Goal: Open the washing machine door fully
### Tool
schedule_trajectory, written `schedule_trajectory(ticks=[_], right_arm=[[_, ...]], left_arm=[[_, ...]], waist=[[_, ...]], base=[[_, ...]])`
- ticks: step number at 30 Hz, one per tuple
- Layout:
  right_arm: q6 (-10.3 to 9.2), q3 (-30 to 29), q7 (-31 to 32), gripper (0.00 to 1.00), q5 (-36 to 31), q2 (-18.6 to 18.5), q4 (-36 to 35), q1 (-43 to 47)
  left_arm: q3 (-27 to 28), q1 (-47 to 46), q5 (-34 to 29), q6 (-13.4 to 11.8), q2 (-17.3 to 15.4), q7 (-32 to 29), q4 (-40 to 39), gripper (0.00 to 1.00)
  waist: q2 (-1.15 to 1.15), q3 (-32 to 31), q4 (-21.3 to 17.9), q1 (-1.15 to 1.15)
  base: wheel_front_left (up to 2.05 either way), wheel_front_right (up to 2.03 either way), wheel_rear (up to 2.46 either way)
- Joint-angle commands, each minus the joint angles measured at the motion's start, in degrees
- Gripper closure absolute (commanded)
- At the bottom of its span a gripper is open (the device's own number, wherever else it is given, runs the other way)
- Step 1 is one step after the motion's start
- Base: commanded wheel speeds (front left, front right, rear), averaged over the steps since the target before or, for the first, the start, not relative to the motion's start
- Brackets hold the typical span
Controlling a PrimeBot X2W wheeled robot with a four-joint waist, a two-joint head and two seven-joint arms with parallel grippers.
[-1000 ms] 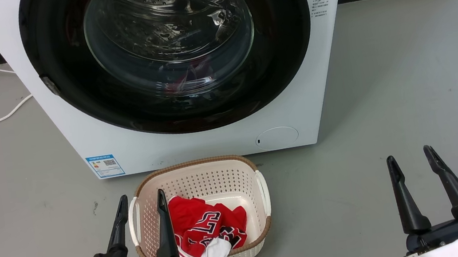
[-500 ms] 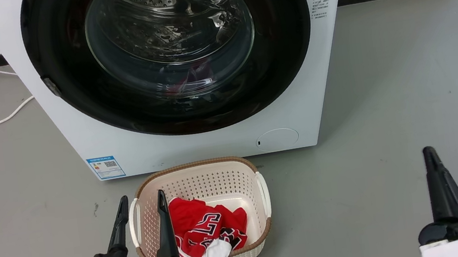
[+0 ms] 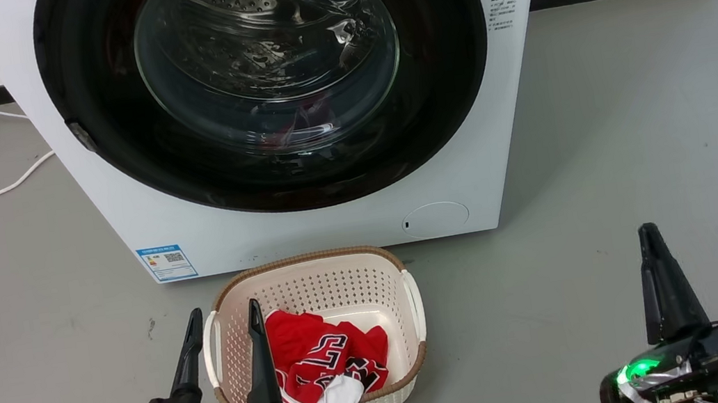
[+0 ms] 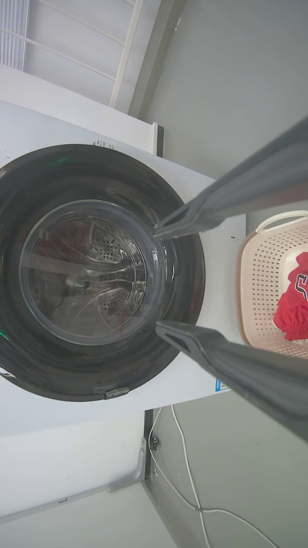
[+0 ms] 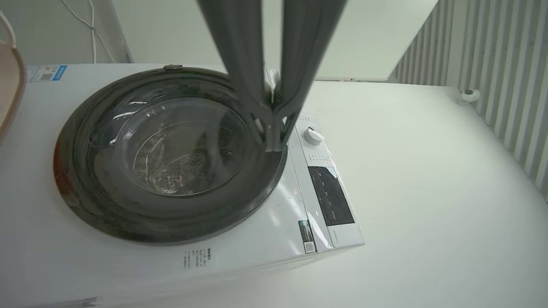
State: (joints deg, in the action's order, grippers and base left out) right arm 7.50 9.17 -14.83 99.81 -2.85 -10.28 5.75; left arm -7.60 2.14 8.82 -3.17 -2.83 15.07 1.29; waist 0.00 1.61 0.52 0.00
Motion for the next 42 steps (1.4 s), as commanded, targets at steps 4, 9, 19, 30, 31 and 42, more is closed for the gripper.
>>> schedule_trajectory(ticks=[4, 9, 19, 30, 31, 42], right_arm=[[-0.02, -0.35, 5.87, 1.0, 5.57, -0.11, -1.97, 0.76], [-0.01, -0.93, 12.5, 1.0, 1.21, -0.4, -2.05, 1.83], [-0.02, -2.66, 15.33, 1.0, -4.73, -0.24, -0.7, 2.74], [-0.02, -3.25, 14.55, 1.0, -3.57, 0.0, 0.53, 2.29], [-0.02, -3.55, 14.47, 1.0, -2.52, 0.02, 0.78, 1.66], [-0.01, -16.5, 17.57, 1.0, -2.24, -4.63, 11.08, -17.69]], left_arm=[[-0.04, 0.39, 0.05, -0.11, -0.09, 0.16, 0.14, 0.0], [-0.11, 0.38, -0.06, -0.01, -0.09, 0.16, 0.18, 0.0], [-0.2, 0.29, -0.26, -0.09, -0.08, 0.16, 0.48, 0.0], [-0.21, 0.16, -0.52, -0.25, -0.08, 0.16, 0.31, 0.0], [-0.13, 0.13, -0.56, -0.3, -0.09, 0.16, 0.21, 0.0], [0.18, -4.28, -1.96, 0.98, -0.08, 0.16, -0.91, 0.0]], waist=[[0.0, 0.06, 0.06, 0.0], [0.0, -0.09, 0.11, 0.0], [0.0, -0.39, 0.35, 0.0], [0.0, -0.14, 0.42, 0.0], [0.0, 0.0, 0.3, 0.0], [0.0, 6.69, 0.99, 0.0]], base=[[0.0, 0.0, 0.0], [0.0, 0.0, 0.0], [0.0, 0.0, 0.0], [0.0, 0.0, 0.0], [0.0, 0.0, 0.0], [0.0, 0.0, 0.0]])
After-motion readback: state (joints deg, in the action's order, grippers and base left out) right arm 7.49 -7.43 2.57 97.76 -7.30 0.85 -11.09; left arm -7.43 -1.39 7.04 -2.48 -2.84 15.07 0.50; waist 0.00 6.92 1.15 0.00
